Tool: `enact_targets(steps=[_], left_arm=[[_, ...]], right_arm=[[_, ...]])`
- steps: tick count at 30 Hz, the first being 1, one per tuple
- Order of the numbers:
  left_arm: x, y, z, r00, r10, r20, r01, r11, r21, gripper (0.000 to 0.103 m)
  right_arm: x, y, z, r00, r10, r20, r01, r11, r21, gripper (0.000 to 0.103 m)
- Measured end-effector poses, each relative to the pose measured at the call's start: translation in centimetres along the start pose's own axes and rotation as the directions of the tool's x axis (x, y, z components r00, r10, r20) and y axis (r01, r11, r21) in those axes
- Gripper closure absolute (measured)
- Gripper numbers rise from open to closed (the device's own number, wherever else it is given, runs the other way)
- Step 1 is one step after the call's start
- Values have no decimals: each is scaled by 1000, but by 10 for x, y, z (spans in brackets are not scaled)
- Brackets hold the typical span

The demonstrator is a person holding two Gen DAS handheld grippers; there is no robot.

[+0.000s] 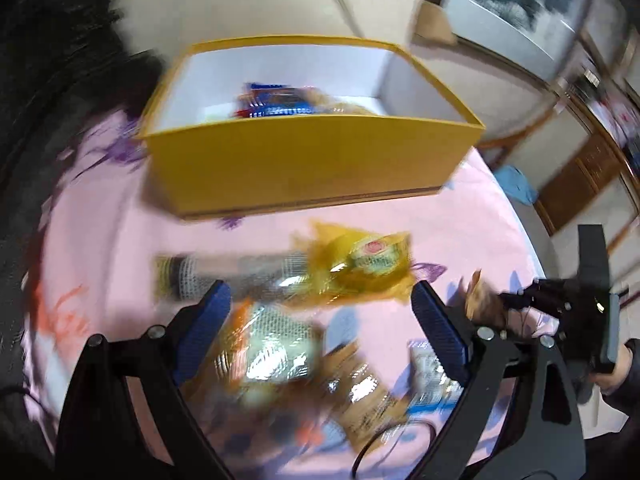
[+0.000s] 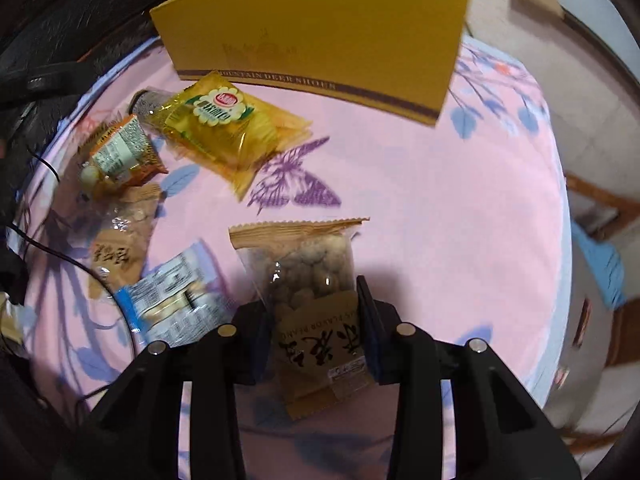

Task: Organize snacks
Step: 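Grasp the yellow soft-bread bag with the left gripper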

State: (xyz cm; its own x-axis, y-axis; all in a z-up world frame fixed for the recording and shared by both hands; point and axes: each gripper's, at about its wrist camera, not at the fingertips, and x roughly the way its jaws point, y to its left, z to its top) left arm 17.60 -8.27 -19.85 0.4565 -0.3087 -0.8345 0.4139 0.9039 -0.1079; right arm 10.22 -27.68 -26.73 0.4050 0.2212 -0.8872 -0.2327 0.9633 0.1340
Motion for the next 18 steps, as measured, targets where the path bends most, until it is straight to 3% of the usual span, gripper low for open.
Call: enact_targets(steps=[6,9,11,16,18], left_arm=[[62,-30,19,993,-74,-94,87,987,133,10],[87,-32,22,986,-74,-152,92,990,110,9],[99,-32,24,985,-63,-163,79,992,95,2],[118,-38,26,980,-42,-193,63,992,106,2],[130,-40,21,971,-53,-234,78,992,101,2]], right_arm=[[-4,1,-10,1000,27,14,-28,997,68,63],[-4,-5,-12,999,38,20,-39,995,91,63],[-5,-8,-14,999,47,26,-50,993,109,62],[-4,-12,-14,997,61,36,-66,988,138,61],[-3,-13,-14,997,65,36,-69,987,143,61]])
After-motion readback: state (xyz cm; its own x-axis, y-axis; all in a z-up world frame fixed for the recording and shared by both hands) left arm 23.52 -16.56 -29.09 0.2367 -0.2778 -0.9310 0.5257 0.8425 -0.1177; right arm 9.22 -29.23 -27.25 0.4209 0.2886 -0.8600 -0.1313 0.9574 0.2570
